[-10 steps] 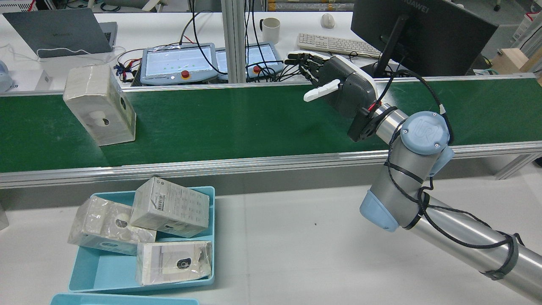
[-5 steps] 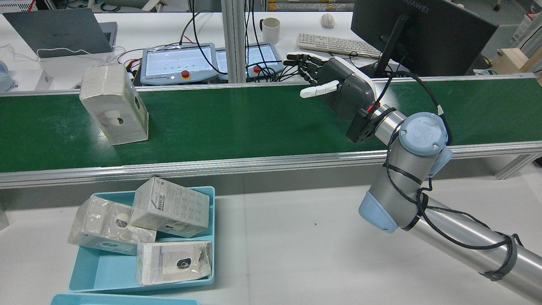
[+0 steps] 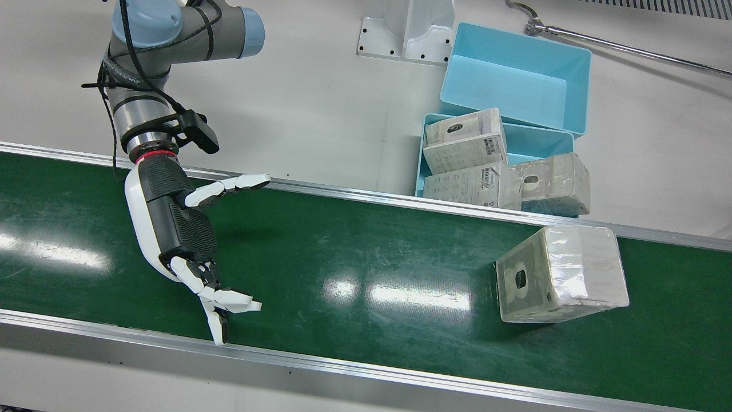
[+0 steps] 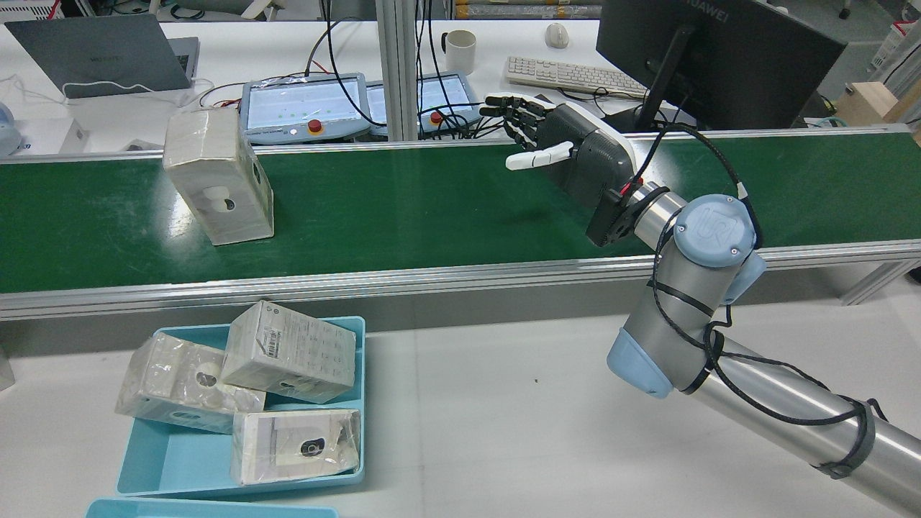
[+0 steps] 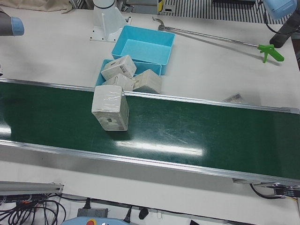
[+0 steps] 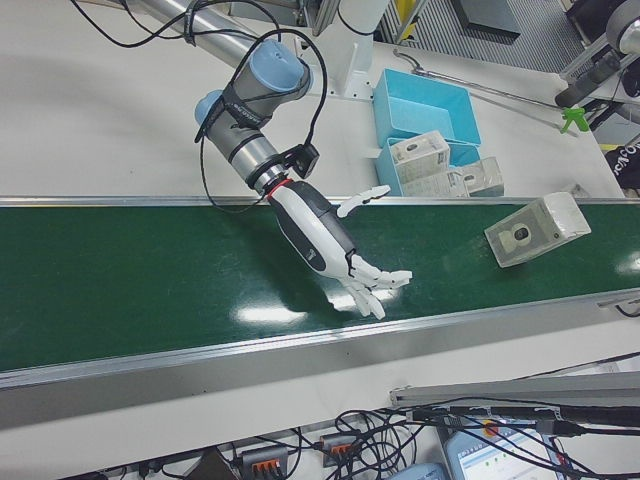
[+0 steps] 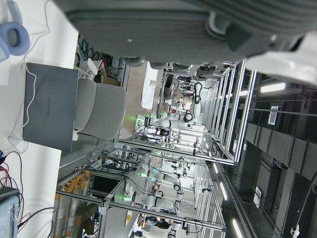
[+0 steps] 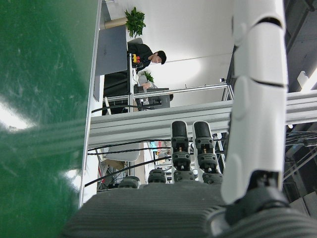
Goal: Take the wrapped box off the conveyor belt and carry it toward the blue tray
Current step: 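Track the approaching wrapped white box with the open right hand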
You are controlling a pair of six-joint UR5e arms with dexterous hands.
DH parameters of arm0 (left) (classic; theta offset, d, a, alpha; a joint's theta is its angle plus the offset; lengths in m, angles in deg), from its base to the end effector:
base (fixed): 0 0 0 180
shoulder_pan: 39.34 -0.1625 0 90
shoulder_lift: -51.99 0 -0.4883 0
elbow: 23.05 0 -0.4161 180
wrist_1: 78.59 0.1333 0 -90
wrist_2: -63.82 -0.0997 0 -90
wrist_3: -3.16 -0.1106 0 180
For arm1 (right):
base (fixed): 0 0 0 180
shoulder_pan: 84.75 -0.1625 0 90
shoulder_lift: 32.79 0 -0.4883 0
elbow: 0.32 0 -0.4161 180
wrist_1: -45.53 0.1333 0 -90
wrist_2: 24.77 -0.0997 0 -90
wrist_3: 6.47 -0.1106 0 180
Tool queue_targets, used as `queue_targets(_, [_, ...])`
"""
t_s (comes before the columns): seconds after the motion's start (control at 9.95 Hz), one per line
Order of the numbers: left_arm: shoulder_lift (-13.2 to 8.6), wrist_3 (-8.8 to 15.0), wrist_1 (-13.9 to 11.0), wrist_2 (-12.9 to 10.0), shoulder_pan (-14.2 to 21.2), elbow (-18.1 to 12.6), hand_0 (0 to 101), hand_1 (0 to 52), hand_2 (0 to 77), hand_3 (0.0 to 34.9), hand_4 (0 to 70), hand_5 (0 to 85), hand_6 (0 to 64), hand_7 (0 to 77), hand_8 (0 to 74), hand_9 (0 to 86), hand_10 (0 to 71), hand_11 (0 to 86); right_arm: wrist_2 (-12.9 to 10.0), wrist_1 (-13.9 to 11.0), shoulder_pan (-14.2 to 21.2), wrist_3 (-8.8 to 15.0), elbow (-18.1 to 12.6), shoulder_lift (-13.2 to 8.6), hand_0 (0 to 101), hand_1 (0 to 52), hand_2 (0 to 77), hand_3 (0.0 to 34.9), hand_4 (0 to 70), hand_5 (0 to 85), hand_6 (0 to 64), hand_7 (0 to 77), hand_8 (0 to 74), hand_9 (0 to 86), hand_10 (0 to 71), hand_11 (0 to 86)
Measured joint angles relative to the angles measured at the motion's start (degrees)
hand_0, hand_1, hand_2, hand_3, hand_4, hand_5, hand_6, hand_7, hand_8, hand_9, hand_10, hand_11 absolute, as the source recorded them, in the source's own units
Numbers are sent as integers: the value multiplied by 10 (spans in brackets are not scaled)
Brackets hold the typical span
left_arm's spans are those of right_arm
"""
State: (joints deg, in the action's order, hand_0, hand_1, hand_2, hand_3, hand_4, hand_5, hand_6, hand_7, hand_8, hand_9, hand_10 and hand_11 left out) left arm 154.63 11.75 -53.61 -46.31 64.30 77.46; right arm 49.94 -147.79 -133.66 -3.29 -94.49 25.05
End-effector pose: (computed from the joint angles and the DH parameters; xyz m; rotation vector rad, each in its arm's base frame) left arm -0.2317 -0.5510 0.5783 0.2960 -2.1441 2.2297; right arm -0.3589 -0.6587 0.3794 -0.5872 -2.3767 1.6181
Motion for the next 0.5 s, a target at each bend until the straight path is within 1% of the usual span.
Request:
queue_targets(0.2, [0, 0, 0, 0, 0, 0, 0, 0, 11, 0, 0, 11, 0, 5, 5, 0, 5, 0, 0, 0, 0, 0, 1, 0, 479, 136, 131, 41, 169, 218, 82, 235, 0, 49, 0, 16])
queue_targets(0.5, [0, 0, 0, 0, 0, 0, 0, 0, 11, 0, 0, 5, 0, 5, 5, 0, 5, 0, 0, 1, 0, 0, 2, 1, 479, 136, 131, 41, 169, 218, 87, 229, 5, 49, 0, 16])
